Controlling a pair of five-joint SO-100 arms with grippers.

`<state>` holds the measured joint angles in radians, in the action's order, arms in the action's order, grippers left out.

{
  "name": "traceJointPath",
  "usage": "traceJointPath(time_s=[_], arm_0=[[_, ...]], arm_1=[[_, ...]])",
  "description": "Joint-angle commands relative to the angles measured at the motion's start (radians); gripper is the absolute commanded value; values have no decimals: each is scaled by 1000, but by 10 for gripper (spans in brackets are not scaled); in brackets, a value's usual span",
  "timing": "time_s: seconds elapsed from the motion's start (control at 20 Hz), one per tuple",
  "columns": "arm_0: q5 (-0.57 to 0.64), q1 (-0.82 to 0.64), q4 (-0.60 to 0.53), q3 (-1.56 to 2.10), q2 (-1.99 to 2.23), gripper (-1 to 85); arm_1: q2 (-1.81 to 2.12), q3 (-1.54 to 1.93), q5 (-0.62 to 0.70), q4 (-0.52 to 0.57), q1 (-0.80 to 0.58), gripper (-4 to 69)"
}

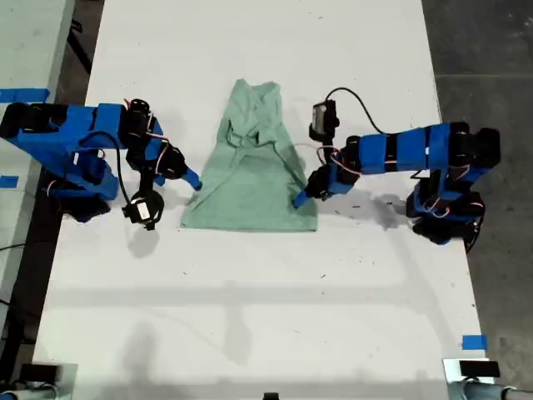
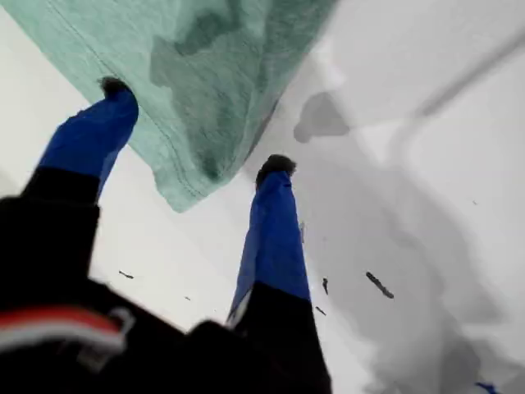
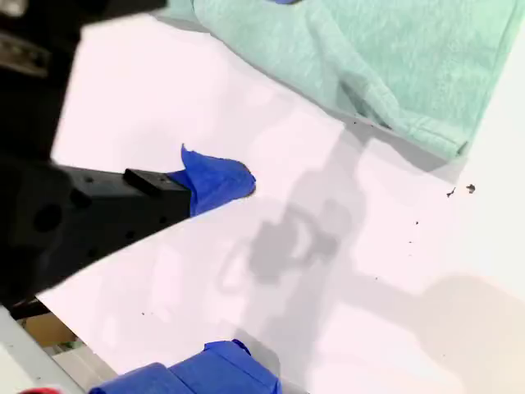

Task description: Fold tshirt

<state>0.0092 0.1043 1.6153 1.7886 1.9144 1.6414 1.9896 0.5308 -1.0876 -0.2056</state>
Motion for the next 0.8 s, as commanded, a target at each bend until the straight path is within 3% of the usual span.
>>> traceJointPath(time_s=[0.0, 0.1, 0.15, 0.25, 0.35, 0.55, 0.75], arm_0=[[-15, 11, -15, -3, 38, 283], [-17, 14, -21, 2, 40, 282], [-17, 14, -23, 5, 40, 282], [-18, 17, -25, 8, 41, 281], [-25, 20, -25, 14, 49, 280], [-35, 26, -25, 29, 69, 278], [-38, 35, -28, 29, 71, 277]], arm_1=[[-46, -8, -18, 48, 14, 273], [-100, -25, -25, 61, 14, 264], [-130, -40, -28, 63, 14, 224], [-187, -61, -48, 69, 12, 51], [-218, -81, -49, 69, 14, -12], [-213, -137, -35, -2, 20, -17], [-196, -314, 3, -247, 41, -17]])
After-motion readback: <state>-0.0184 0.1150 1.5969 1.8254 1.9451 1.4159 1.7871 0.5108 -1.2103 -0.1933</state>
